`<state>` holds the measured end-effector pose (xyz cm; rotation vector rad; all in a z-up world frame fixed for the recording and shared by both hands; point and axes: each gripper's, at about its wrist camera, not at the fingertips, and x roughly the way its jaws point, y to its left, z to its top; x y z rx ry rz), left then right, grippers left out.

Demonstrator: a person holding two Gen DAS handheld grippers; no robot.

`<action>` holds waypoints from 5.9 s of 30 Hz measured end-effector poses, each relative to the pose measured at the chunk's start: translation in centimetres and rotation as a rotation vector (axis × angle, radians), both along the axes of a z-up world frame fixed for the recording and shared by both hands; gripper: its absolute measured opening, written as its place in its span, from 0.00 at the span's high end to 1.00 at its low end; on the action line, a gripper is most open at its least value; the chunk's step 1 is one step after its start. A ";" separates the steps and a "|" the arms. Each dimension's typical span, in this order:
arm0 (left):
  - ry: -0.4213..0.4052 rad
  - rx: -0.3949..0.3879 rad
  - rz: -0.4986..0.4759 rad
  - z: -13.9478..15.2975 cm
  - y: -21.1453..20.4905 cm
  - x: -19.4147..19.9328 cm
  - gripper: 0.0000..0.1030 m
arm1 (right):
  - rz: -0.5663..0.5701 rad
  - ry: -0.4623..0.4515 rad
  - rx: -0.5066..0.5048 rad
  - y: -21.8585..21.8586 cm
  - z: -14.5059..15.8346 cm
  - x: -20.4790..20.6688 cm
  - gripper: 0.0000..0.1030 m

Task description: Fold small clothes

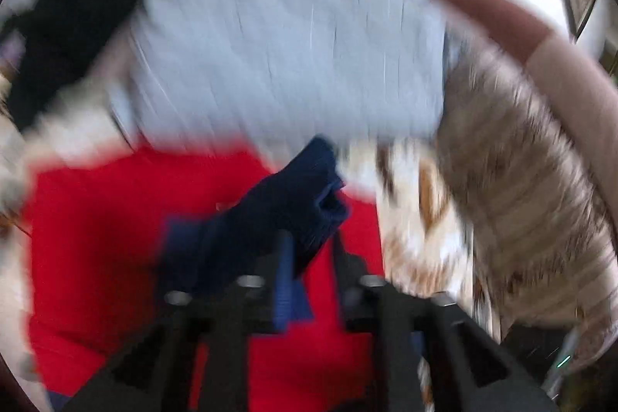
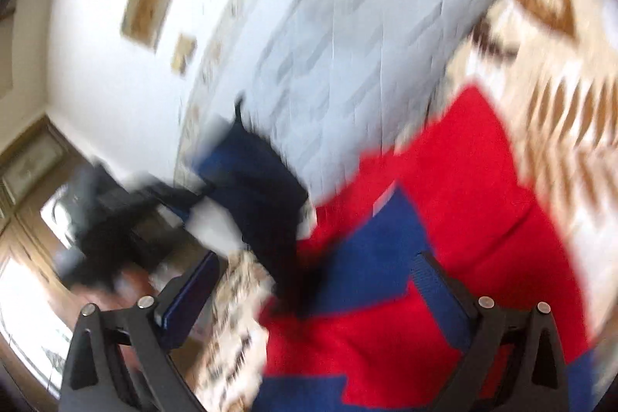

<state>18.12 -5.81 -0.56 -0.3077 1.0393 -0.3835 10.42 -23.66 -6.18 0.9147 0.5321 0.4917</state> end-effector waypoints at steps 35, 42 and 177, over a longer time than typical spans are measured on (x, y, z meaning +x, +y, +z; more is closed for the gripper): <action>0.049 -0.029 0.346 -7.3 23.2 -3.2 0.43 | 0.169 0.334 -0.039 2.2 -3.9 11.3 0.01; 0.076 0.014 0.362 -9.1 23.9 -2.4 0.43 | 0.184 0.267 -0.064 2.4 -2.5 12.2 0.00; 0.102 -0.163 0.312 -3.3 25.1 -29.2 0.96 | 0.346 0.556 -0.133 -6.5 -2.9 -16.4 0.94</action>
